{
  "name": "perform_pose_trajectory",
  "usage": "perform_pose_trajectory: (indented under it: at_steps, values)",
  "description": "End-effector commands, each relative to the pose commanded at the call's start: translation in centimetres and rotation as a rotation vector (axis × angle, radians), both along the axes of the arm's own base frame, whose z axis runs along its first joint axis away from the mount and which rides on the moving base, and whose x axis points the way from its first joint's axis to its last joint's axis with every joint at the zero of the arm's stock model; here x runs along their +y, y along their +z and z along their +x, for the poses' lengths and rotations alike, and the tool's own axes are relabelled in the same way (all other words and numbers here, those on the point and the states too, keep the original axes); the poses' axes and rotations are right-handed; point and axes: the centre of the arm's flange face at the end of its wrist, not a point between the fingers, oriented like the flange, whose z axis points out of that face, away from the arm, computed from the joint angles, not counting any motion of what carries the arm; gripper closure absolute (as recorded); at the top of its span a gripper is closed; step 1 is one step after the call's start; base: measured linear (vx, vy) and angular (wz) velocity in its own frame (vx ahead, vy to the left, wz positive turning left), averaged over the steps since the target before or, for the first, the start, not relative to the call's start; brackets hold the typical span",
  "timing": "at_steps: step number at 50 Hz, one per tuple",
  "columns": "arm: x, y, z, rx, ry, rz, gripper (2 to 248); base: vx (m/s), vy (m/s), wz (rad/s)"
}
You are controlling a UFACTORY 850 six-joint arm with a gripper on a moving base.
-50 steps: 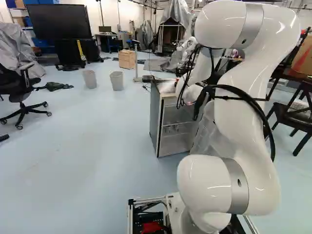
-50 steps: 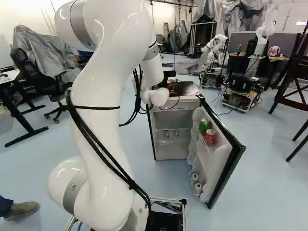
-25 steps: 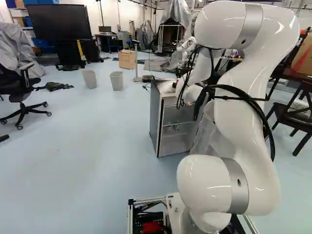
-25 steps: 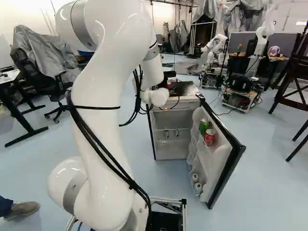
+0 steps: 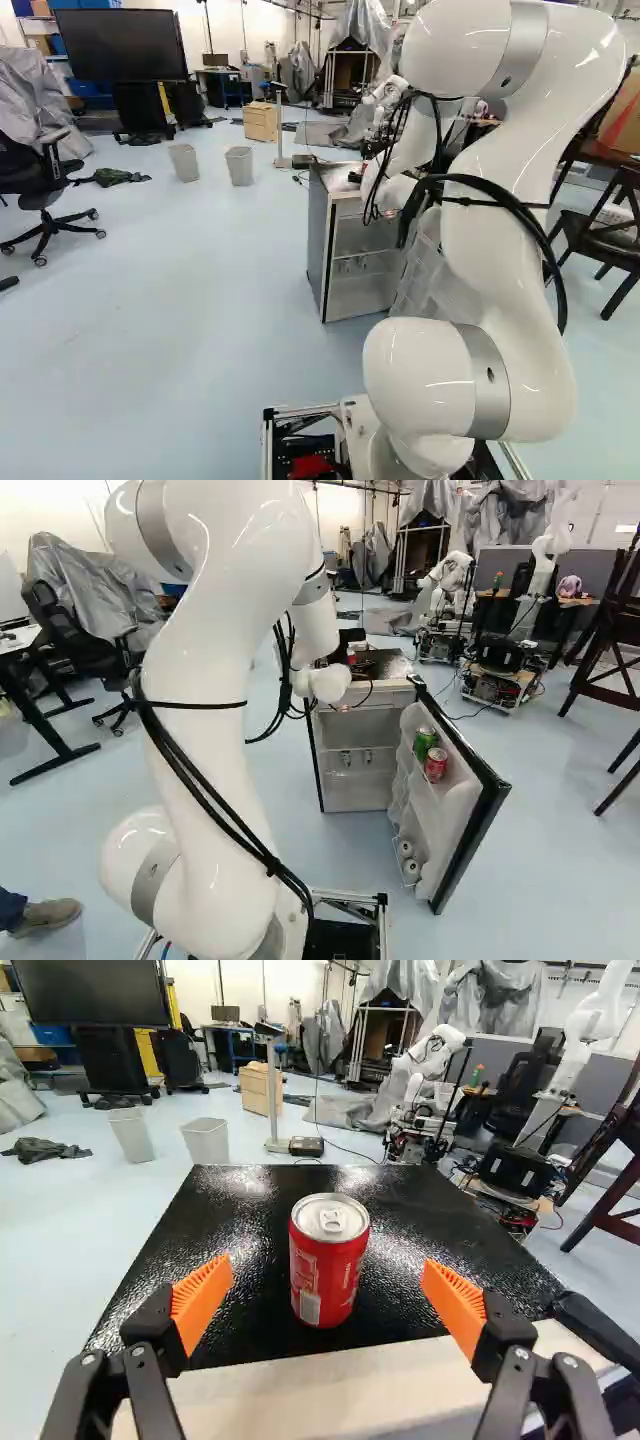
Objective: Grab a drink from the fridge
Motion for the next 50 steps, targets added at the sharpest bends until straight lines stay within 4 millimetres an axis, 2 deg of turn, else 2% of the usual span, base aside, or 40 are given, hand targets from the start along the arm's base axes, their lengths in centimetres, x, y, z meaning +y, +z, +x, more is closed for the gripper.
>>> perform_pose_trajectory:
  at_steps: [20,50]
  values:
    - [-0.8,0.4,-3.7,0.019,-0.034,0.006,3,0.000,0.000,0.000]
    - [-5.4,0.9,-7.8,0.010,-0.247,0.058,3,0.000,0.000,0.000]
